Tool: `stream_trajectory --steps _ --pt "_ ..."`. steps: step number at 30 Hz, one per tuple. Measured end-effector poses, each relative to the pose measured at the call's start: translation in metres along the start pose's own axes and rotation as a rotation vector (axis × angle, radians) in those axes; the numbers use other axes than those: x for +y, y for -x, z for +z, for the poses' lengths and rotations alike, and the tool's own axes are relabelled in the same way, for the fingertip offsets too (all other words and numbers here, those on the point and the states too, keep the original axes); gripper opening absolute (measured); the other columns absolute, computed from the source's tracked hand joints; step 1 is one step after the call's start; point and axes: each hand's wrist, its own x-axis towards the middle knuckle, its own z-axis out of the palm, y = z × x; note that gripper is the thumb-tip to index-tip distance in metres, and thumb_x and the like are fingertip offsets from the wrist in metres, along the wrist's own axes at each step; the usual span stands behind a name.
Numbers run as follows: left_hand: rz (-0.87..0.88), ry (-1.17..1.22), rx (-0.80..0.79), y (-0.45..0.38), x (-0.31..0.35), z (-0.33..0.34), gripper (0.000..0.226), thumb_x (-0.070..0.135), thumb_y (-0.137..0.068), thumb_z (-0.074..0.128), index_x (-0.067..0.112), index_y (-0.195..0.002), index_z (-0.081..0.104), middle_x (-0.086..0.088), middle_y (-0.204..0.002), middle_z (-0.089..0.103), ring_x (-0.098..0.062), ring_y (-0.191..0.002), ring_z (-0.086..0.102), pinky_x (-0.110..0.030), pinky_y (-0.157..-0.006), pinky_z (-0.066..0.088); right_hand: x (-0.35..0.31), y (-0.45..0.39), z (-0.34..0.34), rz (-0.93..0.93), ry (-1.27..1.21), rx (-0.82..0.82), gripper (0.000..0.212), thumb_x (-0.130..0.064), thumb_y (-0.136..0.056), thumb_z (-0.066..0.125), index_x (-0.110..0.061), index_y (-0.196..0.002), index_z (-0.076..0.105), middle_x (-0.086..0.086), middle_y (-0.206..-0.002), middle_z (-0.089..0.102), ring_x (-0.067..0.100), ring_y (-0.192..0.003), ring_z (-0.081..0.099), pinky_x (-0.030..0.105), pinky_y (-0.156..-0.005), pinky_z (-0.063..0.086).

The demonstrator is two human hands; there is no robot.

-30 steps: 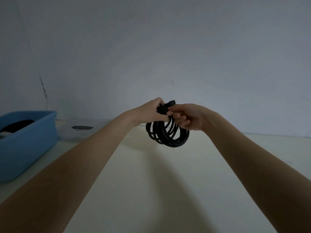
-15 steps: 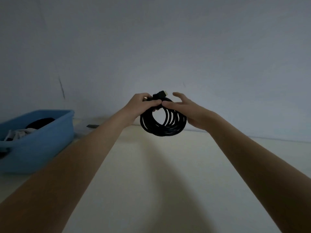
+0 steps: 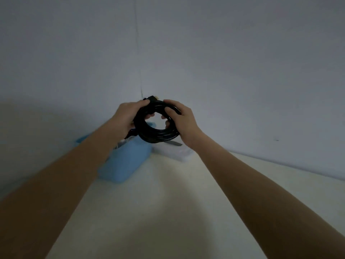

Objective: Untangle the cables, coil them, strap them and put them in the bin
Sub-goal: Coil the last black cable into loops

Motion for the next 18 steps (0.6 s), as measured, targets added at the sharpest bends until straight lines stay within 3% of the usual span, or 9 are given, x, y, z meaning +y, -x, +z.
stream_trajectory --steps 2,4,5,7,9,11,13,15,18 --pt "-0.023 -0.083 0.058 -0.007 0.006 -0.032 0.013 0.021 -0.091 0.059 0.009 -0.091 0.066 -0.007 -0.078 0.068 -0.011 -0.064 0.063 -0.021 -0.064 0.051 0.008 -0.022 0.028 -0.034 0.072 -0.056 0.025 -0.003 -0.093 0.051 -0.006 -0.116 0.06 0.007 -0.074 0.06 0.008 -0.047 0.054 0.023 -0.055 0.048" --pt "-0.019 -0.193 0.152 -0.019 0.009 -0.064 0.009 0.01 -0.091 0.058 0.005 -0.085 0.063 -0.01 -0.08 0.063 -0.012 -0.056 0.063 -0.019 -0.052 0.053 0.018 -0.047 0.058 -0.036 0.158 -0.08 0.024 -0.006 -0.092 0.054 -0.008 -0.115 0.062 0.009 -0.088 0.063 0.009 -0.046 0.057 0.023 -0.057 0.05" --pt "-0.008 -0.28 0.196 -0.026 0.009 -0.077 0.007 0.005 -0.09 0.057 0.002 -0.088 0.063 -0.011 -0.081 0.061 -0.014 -0.056 0.063 -0.017 -0.049 0.053 0.023 -0.056 0.07 -0.022 0.182 -0.074 0.025 -0.007 -0.091 0.054 -0.009 -0.115 0.062 0.01 -0.098 0.064 0.012 -0.052 0.062 0.024 -0.061 0.052" --pt "0.015 -0.524 0.227 -0.043 0.006 -0.096 0.012 0.001 -0.091 0.054 0.002 -0.097 0.064 -0.011 -0.087 0.059 -0.022 -0.069 0.059 -0.019 -0.059 0.054 0.038 -0.074 0.093 0.028 0.252 -0.045 0.027 -0.009 -0.092 0.053 -0.007 -0.117 0.062 0.013 -0.117 0.062 0.027 -0.088 0.067 0.03 -0.082 0.051" --pt "-0.023 -0.849 0.126 -0.06 -0.002 -0.104 0.014 0.009 -0.094 0.049 0.005 -0.099 0.062 -0.011 -0.093 0.055 -0.025 -0.082 0.054 -0.027 -0.072 0.045 0.057 -0.088 0.11 0.075 0.487 -0.09 0.03 -0.011 -0.094 0.049 -0.004 -0.12 0.061 0.015 -0.126 0.058 0.031 -0.114 0.054 0.029 -0.095 0.039" --pt "-0.119 -1.181 -0.091 -0.068 -0.012 -0.097 0.029 0.022 -0.1 0.042 0.004 -0.114 0.059 -0.009 -0.109 0.053 -0.027 -0.102 0.054 -0.027 -0.084 0.04 0.075 -0.093 0.119 0.07 0.887 -0.192 0.032 -0.011 -0.095 0.042 -0.002 -0.121 0.057 0.016 -0.13 0.052 0.031 -0.12 0.047 0.033 -0.1 0.034" --pt "-0.19 -1.371 -0.309 -0.073 -0.024 -0.086 0.04 0.029 -0.102 0.034 0.003 -0.125 0.054 -0.011 -0.128 0.053 -0.026 -0.115 0.051 -0.029 -0.096 0.037 0.086 -0.097 0.118 0.052 1.19 -0.212 0.033 -0.019 -0.095 0.039 -0.006 -0.122 0.054 0.012 -0.132 0.045 0.031 -0.125 0.038 0.046 -0.109 0.026" --pt "-0.239 -1.427 -0.398 -0.076 -0.032 -0.078 0.044 0.034 -0.103 0.027 0.005 -0.124 0.053 -0.016 -0.132 0.051 -0.026 -0.116 0.051 -0.032 -0.1 0.036 0.093 -0.104 0.112 0.05 1.345 -0.221 0.035 -0.026 -0.096 0.037 -0.012 -0.124 0.052 0.009 -0.133 0.042 0.03 -0.128 0.033 0.053 -0.111 0.017" --pt "-0.309 -1.494 -0.393 -0.077 -0.037 -0.072 0.053 0.04 -0.103 0.019 0.009 -0.139 0.042 -0.015 -0.147 0.037 -0.027 -0.134 0.036 -0.034 -0.108 0.027 0.097 -0.118 0.105 0.152 1.321 -0.335 0.035 -0.027 -0.097 0.036 -0.015 -0.125 0.052 0.009 -0.131 0.047 0.03 -0.125 0.038 0.048 -0.106 0.023"
